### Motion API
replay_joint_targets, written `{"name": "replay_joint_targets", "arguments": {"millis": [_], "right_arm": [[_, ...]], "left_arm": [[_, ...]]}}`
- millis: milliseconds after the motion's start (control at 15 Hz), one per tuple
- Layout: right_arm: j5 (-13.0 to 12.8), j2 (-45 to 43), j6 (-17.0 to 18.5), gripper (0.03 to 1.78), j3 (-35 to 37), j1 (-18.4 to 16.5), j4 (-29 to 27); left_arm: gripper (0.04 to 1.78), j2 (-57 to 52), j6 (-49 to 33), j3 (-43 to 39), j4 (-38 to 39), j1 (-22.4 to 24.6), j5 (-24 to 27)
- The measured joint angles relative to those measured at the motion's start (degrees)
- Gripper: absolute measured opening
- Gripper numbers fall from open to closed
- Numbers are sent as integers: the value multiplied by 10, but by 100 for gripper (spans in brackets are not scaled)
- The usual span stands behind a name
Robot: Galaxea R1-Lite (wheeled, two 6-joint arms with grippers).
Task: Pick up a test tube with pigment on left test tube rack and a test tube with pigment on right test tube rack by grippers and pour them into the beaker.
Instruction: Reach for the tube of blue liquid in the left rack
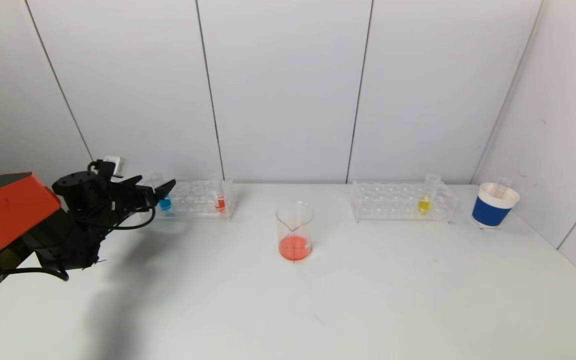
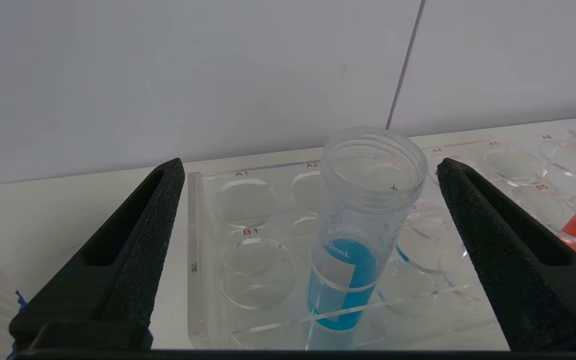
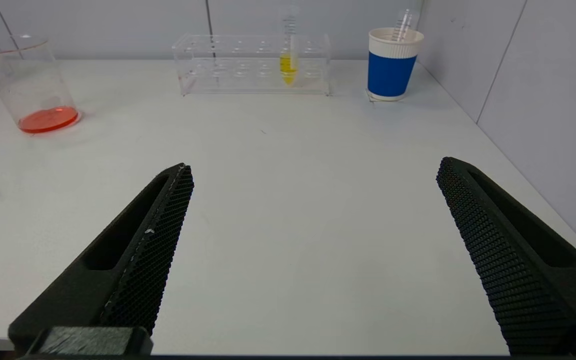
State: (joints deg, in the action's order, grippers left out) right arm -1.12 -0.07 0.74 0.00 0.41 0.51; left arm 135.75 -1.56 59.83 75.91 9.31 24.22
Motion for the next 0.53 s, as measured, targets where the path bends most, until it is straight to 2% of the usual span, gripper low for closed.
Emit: {"name": "replay_joint_targets", "arguments": {"millis": [533], "right_arm": [[0,0,0,177,0,0,0]], "left_arm": [[176,4,0,-1,1,-10,0]]}}
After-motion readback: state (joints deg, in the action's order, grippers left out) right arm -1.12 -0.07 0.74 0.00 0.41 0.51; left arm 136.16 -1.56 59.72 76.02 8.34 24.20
